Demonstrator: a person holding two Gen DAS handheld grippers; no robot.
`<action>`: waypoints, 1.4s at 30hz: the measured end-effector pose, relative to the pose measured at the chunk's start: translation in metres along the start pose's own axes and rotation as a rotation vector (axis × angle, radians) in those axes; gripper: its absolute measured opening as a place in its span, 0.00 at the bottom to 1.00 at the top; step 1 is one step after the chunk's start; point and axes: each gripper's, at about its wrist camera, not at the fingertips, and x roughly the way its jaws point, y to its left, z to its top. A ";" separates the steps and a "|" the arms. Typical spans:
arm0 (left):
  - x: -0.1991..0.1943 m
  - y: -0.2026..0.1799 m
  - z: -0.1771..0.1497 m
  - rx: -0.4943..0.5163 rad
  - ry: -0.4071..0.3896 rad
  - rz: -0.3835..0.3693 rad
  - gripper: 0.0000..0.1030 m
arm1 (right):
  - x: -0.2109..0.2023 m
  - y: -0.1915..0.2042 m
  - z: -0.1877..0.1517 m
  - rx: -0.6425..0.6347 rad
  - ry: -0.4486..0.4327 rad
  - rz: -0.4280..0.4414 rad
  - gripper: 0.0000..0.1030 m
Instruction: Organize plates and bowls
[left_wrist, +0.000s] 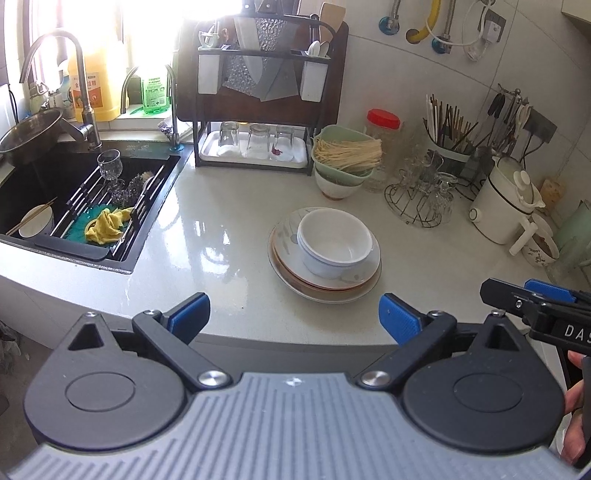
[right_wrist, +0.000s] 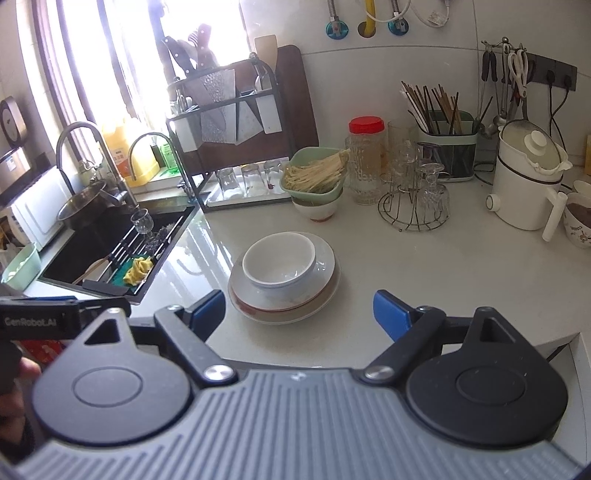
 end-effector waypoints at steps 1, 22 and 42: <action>-0.001 0.000 0.000 -0.001 -0.003 0.003 0.97 | 0.000 0.001 0.000 -0.002 -0.001 0.001 0.86; -0.008 0.001 -0.006 -0.005 -0.003 0.004 0.97 | 0.000 0.005 -0.005 0.004 0.013 0.024 0.86; -0.006 0.006 -0.009 -0.021 0.016 0.007 0.97 | -0.005 0.009 -0.004 -0.016 0.004 0.003 0.86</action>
